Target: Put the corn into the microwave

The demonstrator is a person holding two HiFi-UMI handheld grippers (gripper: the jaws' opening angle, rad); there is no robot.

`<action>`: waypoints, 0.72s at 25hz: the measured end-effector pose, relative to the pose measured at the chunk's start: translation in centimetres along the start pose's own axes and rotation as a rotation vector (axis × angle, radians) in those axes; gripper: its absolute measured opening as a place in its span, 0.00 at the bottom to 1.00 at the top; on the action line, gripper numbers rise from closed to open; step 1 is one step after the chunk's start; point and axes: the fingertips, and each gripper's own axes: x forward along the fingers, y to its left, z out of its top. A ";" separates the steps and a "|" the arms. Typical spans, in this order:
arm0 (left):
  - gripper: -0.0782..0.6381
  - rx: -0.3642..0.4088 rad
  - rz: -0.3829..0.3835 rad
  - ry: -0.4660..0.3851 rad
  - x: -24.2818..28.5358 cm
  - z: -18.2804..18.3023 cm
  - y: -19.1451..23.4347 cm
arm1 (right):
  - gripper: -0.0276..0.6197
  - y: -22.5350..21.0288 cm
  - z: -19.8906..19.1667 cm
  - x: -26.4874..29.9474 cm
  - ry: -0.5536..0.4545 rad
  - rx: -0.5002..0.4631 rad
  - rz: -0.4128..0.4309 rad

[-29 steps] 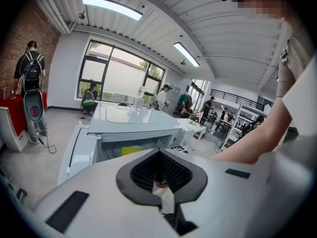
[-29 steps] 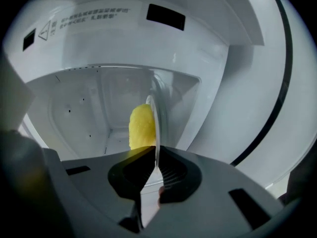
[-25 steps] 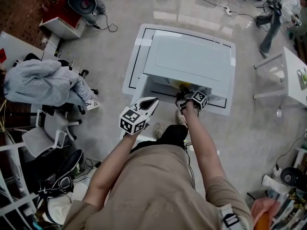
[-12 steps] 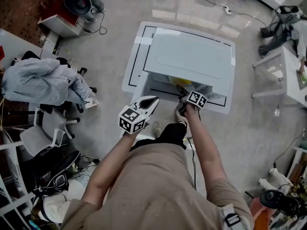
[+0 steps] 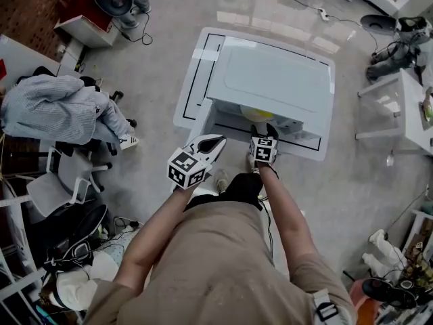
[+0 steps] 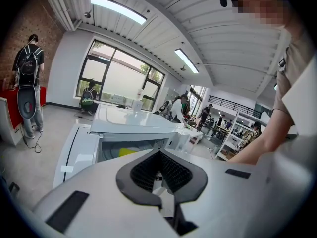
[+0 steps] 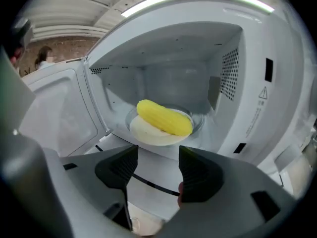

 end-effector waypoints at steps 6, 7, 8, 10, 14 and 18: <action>0.11 -0.004 0.012 0.003 -0.3 -0.2 0.5 | 0.42 -0.1 0.8 1.4 0.001 -0.013 -0.011; 0.11 -0.005 0.014 0.002 -0.5 -0.2 0.6 | 0.42 0.0 1.0 1.5 0.003 -0.011 -0.012; 0.11 -0.006 0.016 0.003 -0.6 -0.3 0.8 | 0.42 0.0 1.2 1.7 0.005 -0.011 -0.015; 0.11 -0.008 0.018 0.003 -0.9 -0.3 1.0 | 0.42 -0.1 1.4 2.0 0.005 -0.020 -0.023; 0.11 -0.012 0.017 0.003 -0.9 -0.3 1.3 | 0.42 -0.2 1.9 2.8 0.009 -0.028 -0.030; 0.11 -0.013 0.007 0.003 -0.8 -0.4 1.1 | 0.42 -0.3 2.3 3.3 0.015 -0.010 -0.025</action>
